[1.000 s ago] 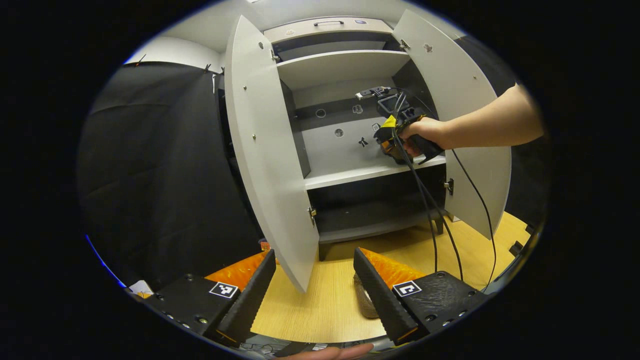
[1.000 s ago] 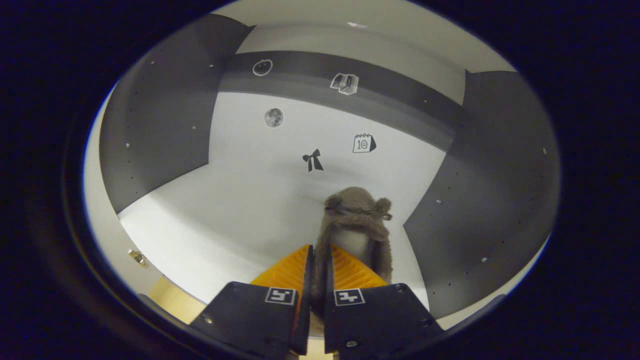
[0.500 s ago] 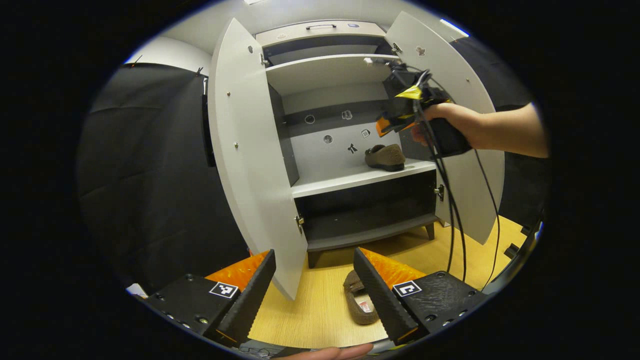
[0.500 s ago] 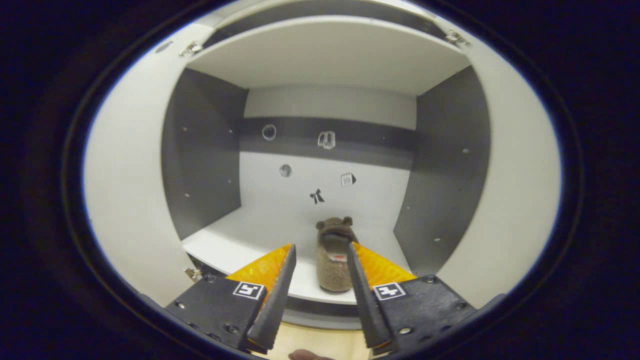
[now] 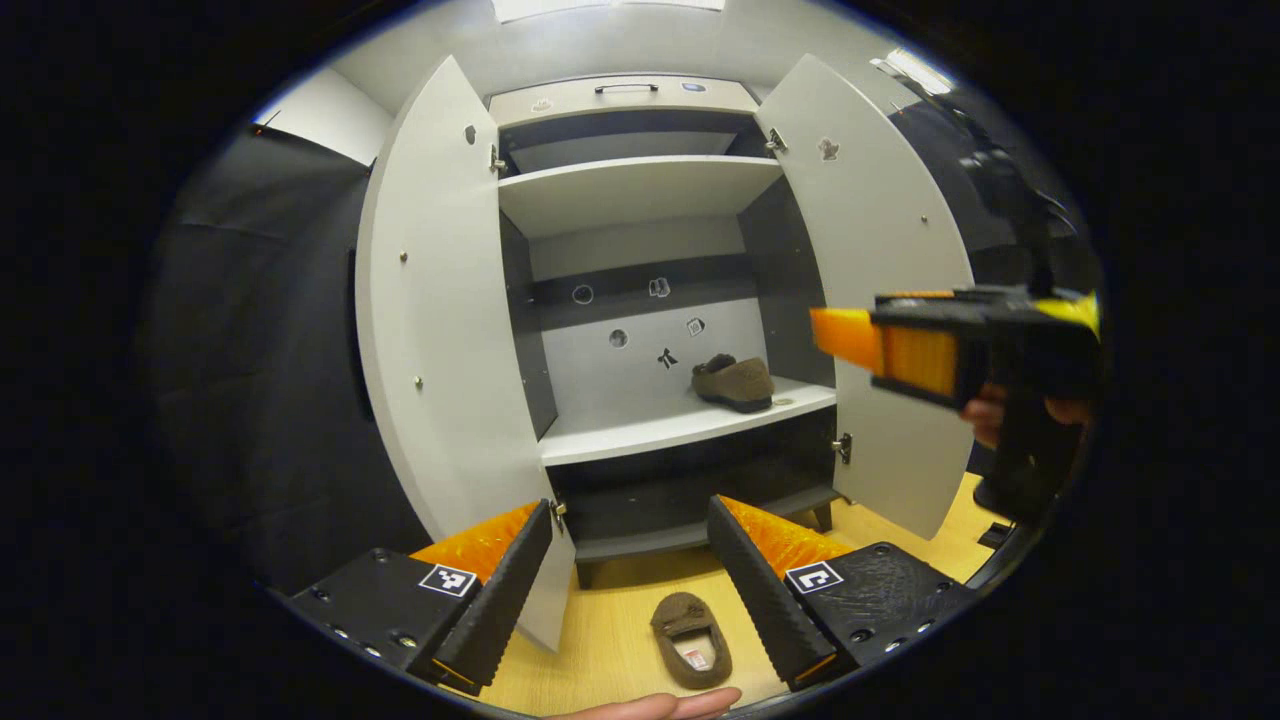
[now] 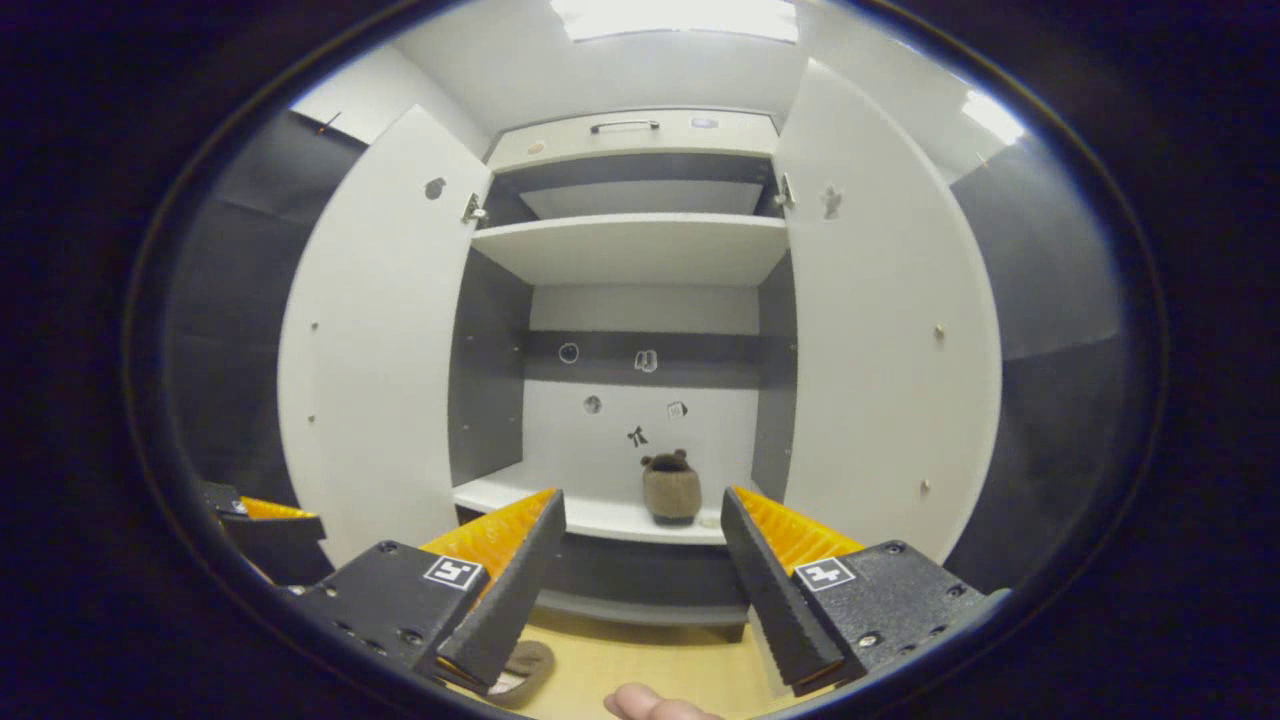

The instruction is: Grab one shoe with the right hand and put it into the shoe cabinet, grab the other shoe with the left hand and put it into the shoe cabinet; then close the right door with the right hand and the left door with the left hand.

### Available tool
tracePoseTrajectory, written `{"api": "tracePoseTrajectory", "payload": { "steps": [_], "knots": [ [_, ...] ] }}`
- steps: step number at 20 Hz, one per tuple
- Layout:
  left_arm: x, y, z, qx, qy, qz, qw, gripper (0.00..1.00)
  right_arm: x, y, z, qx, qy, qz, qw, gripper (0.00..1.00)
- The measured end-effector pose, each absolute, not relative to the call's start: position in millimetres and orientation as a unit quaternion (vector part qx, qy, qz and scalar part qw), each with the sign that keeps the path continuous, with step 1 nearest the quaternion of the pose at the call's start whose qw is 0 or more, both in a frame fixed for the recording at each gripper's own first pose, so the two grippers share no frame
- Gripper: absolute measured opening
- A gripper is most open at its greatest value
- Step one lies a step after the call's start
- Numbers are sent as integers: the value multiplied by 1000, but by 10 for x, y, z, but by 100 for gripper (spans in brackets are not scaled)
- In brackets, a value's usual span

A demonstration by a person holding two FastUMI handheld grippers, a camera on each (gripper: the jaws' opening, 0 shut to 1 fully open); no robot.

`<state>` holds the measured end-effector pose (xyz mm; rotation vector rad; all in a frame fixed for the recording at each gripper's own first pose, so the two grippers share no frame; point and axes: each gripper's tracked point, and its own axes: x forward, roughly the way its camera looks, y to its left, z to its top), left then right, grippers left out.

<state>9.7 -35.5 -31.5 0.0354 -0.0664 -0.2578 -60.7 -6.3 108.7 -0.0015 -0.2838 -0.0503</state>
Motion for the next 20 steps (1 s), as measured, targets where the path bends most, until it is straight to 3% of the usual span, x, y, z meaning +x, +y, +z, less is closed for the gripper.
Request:
{"api": "tracePoseTrajectory", "payload": {
  "steps": [3, 9, 20],
  "knots": [
    [99, -452, -233, -1, -38, -141, 989, 96, -635, -294, 606, -15, -80, -61, 995, 100],
    [212, -558, -493, -8, -14, -149, 989, 96, -623, -465, 634, -19, -70, -83, 994, 100],
    [564, -619, -2855, -14, 235, -101, 967, 97, -637, -618, 718, -62, -42, -73, 994, 100]
  ]
}}
